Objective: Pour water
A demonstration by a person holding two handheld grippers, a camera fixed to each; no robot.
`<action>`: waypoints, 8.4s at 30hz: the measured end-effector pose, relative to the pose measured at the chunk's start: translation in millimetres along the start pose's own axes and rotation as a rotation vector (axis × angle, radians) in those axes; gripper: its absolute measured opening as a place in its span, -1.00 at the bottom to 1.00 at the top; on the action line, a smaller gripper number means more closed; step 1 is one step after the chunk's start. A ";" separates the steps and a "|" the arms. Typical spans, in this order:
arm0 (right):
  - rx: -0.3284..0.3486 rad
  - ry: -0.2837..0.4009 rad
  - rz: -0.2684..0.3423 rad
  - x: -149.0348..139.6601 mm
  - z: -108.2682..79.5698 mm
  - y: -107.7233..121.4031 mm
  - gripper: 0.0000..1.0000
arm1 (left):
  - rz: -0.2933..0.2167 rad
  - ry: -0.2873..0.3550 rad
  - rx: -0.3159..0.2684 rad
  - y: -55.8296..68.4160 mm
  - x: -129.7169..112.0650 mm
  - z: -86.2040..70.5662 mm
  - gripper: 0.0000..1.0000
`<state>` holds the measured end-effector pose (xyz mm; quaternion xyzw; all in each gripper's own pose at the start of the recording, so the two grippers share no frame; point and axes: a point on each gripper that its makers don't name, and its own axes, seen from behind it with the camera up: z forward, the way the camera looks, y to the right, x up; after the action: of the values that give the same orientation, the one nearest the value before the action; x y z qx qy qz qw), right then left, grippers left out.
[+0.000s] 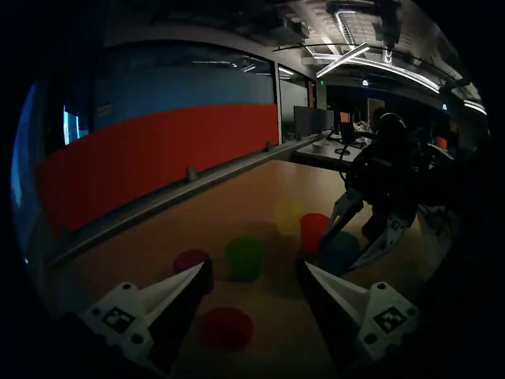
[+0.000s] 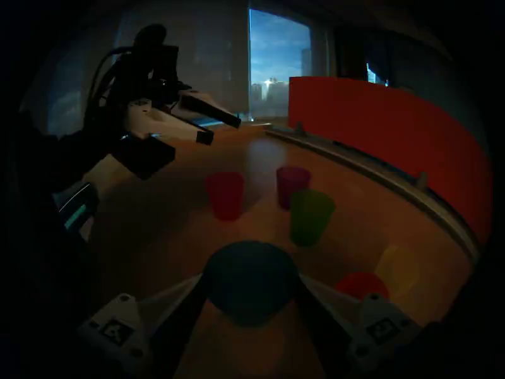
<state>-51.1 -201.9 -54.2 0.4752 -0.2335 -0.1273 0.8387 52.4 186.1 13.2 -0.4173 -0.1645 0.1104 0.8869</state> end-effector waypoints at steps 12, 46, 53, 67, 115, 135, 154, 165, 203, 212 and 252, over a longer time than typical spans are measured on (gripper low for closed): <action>-0.037 0.111 -0.007 44.9 -33.7 8.6 0.95 | -0.002 -0.052 -0.002 2.6 -7.7 11.5 0.96; -0.125 0.391 -0.019 112.3 -77.2 32.8 0.94 | -0.022 -0.180 -0.027 3.0 -25.2 43.5 0.96; -0.132 0.401 -0.023 119.4 -83.1 36.7 0.94 | -0.035 -0.213 -0.022 -0.5 -31.4 50.5 0.96; -0.148 0.395 -0.027 119.6 -92.2 44.1 0.93 | -0.059 -0.316 0.001 -5.7 -45.5 72.7 0.96; -0.164 0.393 -0.028 108.5 -105.9 57.3 0.92 | -0.094 -0.483 0.066 -3.0 -59.5 137.0 0.95; -0.165 0.395 -0.027 107.8 -105.5 58.4 0.91 | -0.097 -0.498 0.133 -10.3 -64.0 146.3 0.95; -0.168 0.394 -0.026 104.6 -105.1 61.0 0.91 | -0.135 -0.502 0.139 -6.5 -63.3 148.0 0.73; -0.174 0.395 -0.028 107.2 -108.0 59.5 0.90 | -0.143 -0.475 0.117 -0.9 -53.2 144.0 0.72; -0.180 0.405 -0.041 116.5 -111.2 53.0 0.89 | -0.123 -0.173 0.046 18.5 20.9 112.9 0.68; -0.182 0.409 -0.041 116.9 -113.1 51.4 0.89 | -0.131 -0.054 0.037 22.7 40.6 94.2 0.68; -0.184 0.395 -0.061 121.7 -112.1 49.3 0.88 | -0.131 -0.172 0.027 50.2 -27.0 87.6 0.67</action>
<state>110.4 -146.7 -28.4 0.4193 -0.0374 -0.0778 0.9037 -9.0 270.2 21.2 -0.3826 -0.2654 0.0896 0.8804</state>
